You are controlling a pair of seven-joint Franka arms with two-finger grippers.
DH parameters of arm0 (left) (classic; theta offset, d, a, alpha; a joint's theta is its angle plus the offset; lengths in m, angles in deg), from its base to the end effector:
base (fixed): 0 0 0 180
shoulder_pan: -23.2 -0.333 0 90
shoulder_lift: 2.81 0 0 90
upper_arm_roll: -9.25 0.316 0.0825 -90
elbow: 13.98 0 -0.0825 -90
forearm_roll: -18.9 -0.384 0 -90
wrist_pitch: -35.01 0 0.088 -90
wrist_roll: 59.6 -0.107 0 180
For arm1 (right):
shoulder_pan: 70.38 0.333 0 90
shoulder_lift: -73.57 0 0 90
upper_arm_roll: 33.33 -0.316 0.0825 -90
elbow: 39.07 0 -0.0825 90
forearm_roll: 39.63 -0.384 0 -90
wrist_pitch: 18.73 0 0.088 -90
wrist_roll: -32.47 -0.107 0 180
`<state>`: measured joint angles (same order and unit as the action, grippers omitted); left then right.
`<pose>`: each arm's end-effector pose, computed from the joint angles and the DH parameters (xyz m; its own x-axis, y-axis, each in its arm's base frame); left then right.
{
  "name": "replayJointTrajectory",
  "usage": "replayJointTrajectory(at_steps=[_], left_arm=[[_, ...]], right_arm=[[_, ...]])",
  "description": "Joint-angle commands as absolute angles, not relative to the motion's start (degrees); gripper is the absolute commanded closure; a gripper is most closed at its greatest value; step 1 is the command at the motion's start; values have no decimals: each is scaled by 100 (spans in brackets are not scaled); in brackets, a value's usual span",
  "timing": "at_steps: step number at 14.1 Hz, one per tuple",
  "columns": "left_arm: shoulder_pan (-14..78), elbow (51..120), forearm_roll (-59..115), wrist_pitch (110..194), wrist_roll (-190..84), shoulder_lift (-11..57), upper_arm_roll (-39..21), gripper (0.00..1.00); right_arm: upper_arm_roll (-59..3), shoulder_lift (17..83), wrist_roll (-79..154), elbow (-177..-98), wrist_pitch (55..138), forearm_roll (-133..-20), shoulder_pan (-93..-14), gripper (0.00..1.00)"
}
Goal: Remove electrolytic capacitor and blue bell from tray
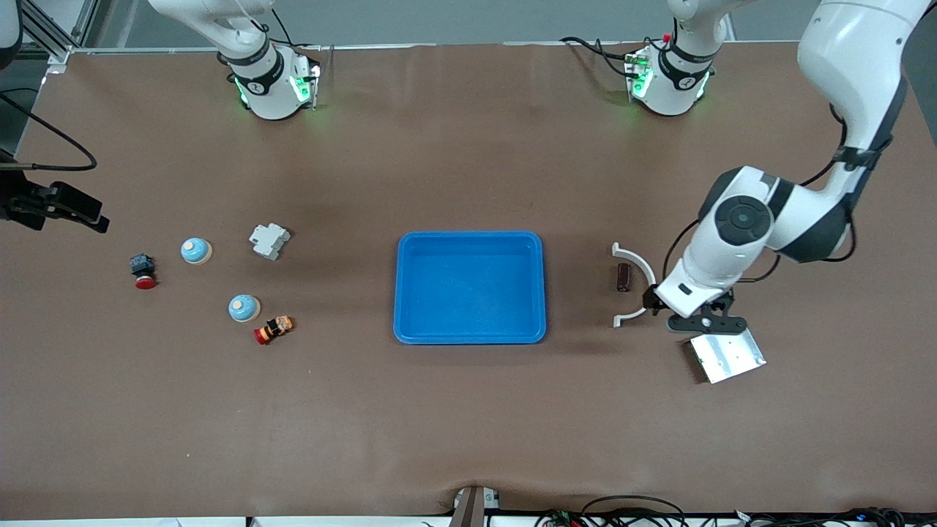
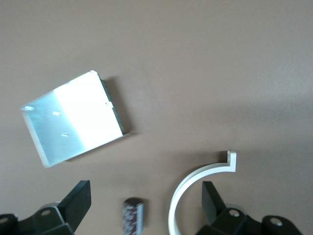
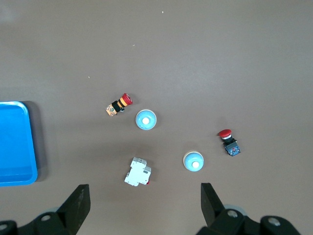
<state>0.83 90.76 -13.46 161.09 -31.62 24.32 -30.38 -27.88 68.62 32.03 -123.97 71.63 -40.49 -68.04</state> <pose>0.6271 -0.1383 0.3276 0.9914 -0.0910 0.0942 -0.0774 -0.9872 -0.1392 0.5814 -0.0274 0.6182 0.9981 -0.0616 0.0092 -0.0615 -0.9981 -0.0069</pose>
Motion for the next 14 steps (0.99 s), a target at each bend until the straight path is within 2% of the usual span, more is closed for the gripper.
replayJointTrajectory(at_steps=[1, 7, 10, 11, 14], left_arm=[[52, 8333, -941, 15202, -3559, 2347, -3240, 0], [35, 7506, -441, 14190, -3822, 2198, -3346, 0], [16, 7426, 165, 13952, -4341, 1891, -3163, 0], [217, 7426, 385, 13865, -4516, 1707, -2866, 0], [1314, 7443, 1333, 13741, -5245, 1135, -1259, 0]], right_arm=[[-2815, 6908, 3238, -12371, 7109, -4077, -6853, 0], [-2815, 6908, 3238, -12371, 7100, -4077, -6853, 0], [-2815, 6908, 3238, -12371, 7100, -4077, -6853, 0], [-2815, 6908, 3238, -12371, 7091, -4077, -6853, 0], [-2815, 6908, 3238, -12371, 7091, -4077, -6862, 0]])
